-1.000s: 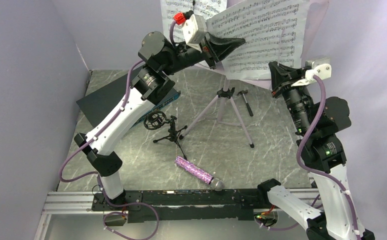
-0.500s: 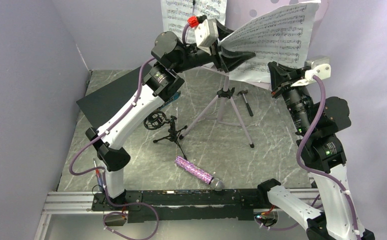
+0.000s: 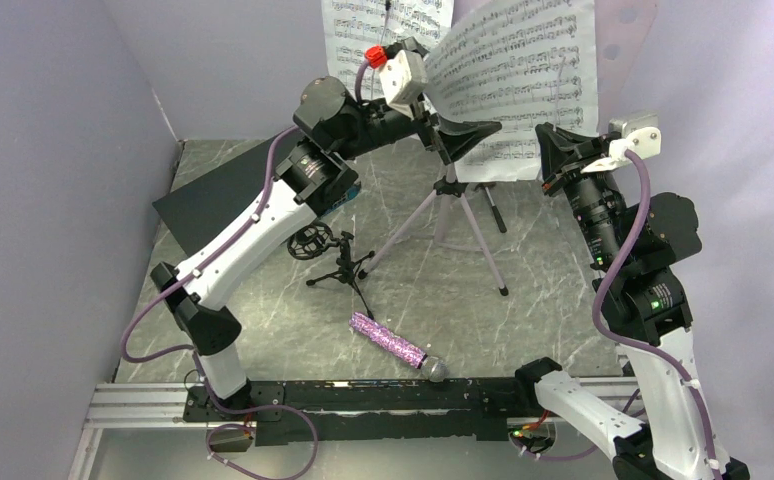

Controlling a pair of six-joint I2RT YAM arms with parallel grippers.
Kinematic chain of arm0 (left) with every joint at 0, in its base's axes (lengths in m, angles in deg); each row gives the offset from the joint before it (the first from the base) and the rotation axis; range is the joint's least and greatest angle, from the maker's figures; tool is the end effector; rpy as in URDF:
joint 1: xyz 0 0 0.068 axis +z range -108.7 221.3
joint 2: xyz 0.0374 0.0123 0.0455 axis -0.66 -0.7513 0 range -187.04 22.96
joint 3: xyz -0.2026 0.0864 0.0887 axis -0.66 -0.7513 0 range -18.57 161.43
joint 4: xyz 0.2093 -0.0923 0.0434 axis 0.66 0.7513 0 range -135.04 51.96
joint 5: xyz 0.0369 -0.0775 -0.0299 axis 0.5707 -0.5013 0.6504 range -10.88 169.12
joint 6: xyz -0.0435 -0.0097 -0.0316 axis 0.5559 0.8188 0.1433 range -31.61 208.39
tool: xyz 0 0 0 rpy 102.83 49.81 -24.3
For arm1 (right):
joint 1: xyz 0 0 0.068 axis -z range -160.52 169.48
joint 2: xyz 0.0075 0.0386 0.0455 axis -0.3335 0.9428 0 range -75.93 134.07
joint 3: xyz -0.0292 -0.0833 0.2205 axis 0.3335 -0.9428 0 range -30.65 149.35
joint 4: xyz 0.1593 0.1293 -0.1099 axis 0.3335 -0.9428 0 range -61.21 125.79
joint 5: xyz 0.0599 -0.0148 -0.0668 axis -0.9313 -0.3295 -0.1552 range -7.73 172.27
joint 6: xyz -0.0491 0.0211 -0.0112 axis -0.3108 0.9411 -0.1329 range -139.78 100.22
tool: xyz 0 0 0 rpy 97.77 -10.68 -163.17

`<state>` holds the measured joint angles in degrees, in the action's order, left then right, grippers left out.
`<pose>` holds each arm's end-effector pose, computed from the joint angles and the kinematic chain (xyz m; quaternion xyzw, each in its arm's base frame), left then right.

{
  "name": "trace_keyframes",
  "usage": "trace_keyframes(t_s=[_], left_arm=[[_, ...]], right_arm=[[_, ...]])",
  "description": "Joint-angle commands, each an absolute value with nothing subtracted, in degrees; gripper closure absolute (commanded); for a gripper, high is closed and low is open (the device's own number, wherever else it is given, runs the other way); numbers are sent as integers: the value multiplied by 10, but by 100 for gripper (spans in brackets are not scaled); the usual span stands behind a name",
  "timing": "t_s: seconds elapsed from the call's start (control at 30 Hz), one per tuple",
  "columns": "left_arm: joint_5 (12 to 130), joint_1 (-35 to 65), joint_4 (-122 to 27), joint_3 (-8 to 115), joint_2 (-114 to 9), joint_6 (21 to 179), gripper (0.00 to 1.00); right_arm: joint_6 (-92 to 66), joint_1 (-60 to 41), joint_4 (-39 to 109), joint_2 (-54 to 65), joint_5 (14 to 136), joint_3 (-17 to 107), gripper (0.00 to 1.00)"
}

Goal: Set up the instrument practice props

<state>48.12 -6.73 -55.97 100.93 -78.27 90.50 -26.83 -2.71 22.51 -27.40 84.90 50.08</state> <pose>0.2140 -0.2661 0.5119 0.4025 0.3591 -0.4747 0.6955 0.1147 0.0448 0.4846 -0.1286 0.5670 0.0940 0.8081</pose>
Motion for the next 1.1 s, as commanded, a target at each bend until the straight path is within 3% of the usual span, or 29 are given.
trace_keyframes(t_s=[0.0,0.1,0.23,0.33,0.87,0.97,1.07], left_arm=[[508,-69,-574,994,-730,891,15],[502,-69,-571,999,-728,891,34],[487,-69,-578,1022,-742,891,76],[481,-68,-583,1044,-755,891,97],[427,-75,-606,1152,-833,858,96],[431,-76,-610,1143,-831,855,79],[432,-77,-614,1140,-833,855,46]], right_arm=[[-273,-28,248,-272,825,517,100],[-271,-29,247,-271,825,518,100],[-272,-29,248,-274,808,517,100],[-272,-28,250,-280,801,516,100],[-272,-28,255,-288,783,512,100],[-271,-28,253,-286,783,514,100],[-271,-28,252,-284,782,514,100]])
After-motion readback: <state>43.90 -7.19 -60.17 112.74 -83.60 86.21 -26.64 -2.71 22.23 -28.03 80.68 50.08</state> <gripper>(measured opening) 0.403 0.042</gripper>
